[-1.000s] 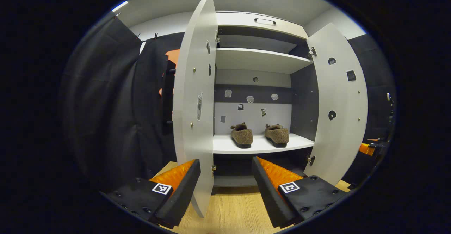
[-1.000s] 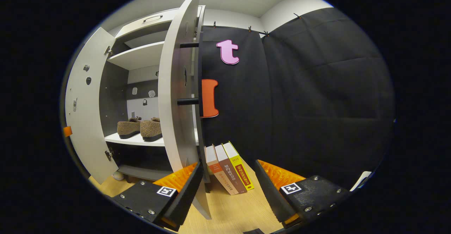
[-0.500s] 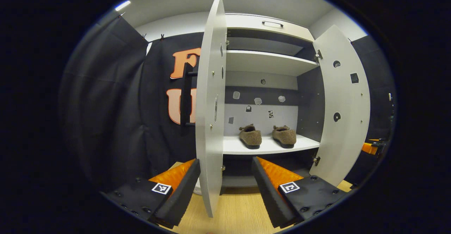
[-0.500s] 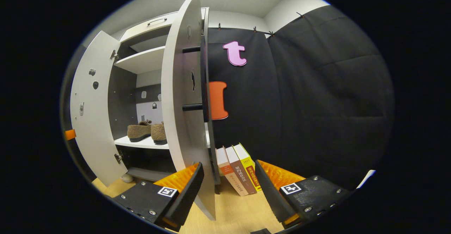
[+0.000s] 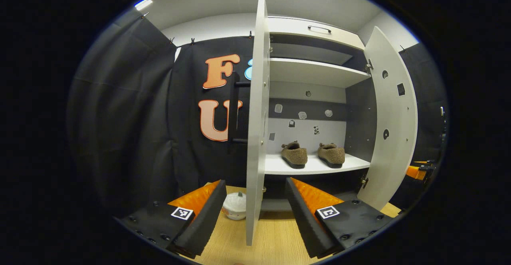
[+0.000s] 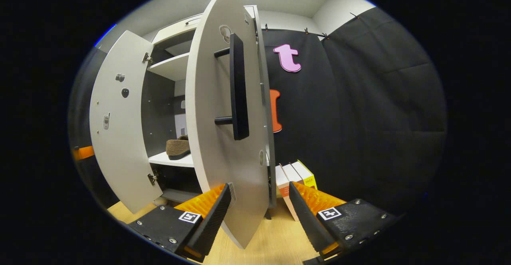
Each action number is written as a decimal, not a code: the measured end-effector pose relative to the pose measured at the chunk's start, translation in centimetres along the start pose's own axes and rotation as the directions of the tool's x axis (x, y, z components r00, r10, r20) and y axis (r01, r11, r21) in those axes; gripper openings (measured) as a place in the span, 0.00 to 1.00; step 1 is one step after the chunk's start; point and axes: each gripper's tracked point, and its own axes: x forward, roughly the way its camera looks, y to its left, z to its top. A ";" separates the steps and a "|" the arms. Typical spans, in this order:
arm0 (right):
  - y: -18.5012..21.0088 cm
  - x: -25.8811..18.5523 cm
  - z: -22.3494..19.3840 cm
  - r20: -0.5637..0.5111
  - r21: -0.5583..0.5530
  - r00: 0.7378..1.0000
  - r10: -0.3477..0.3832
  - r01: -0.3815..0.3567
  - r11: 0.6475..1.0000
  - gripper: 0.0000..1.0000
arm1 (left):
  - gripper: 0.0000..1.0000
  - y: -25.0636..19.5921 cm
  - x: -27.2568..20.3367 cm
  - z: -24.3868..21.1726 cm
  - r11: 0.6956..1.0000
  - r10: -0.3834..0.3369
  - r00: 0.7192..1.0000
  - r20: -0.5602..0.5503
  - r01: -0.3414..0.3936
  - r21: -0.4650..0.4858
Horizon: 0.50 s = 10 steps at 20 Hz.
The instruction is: Grab one shoe with the right hand and put it into the shoe cabinet, grab the other shoe with the left hand and put it into the shoe cabinet; then close the right door with the right hand and the left door with the left hand.
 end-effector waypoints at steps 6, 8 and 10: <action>2.9 1.8 -0.2 -0.007 0.016 0.999 0.049 -0.049 0.999 0.91 | 0.97 1.8 0.0 -0.2 1.000 0.024 1.000 -0.008 -0.024 -0.004; 4.1 2.4 -0.3 -0.010 0.018 0.998 0.064 -0.064 0.998 0.91 | 0.97 2.5 0.1 -0.3 1.000 0.030 1.000 -0.010 -0.030 -0.003; 5.2 3.1 -0.3 -0.013 0.019 0.997 0.081 -0.081 0.997 0.91 | 0.96 3.5 0.0 -0.2 0.999 0.044 0.999 -0.006 -0.044 0.002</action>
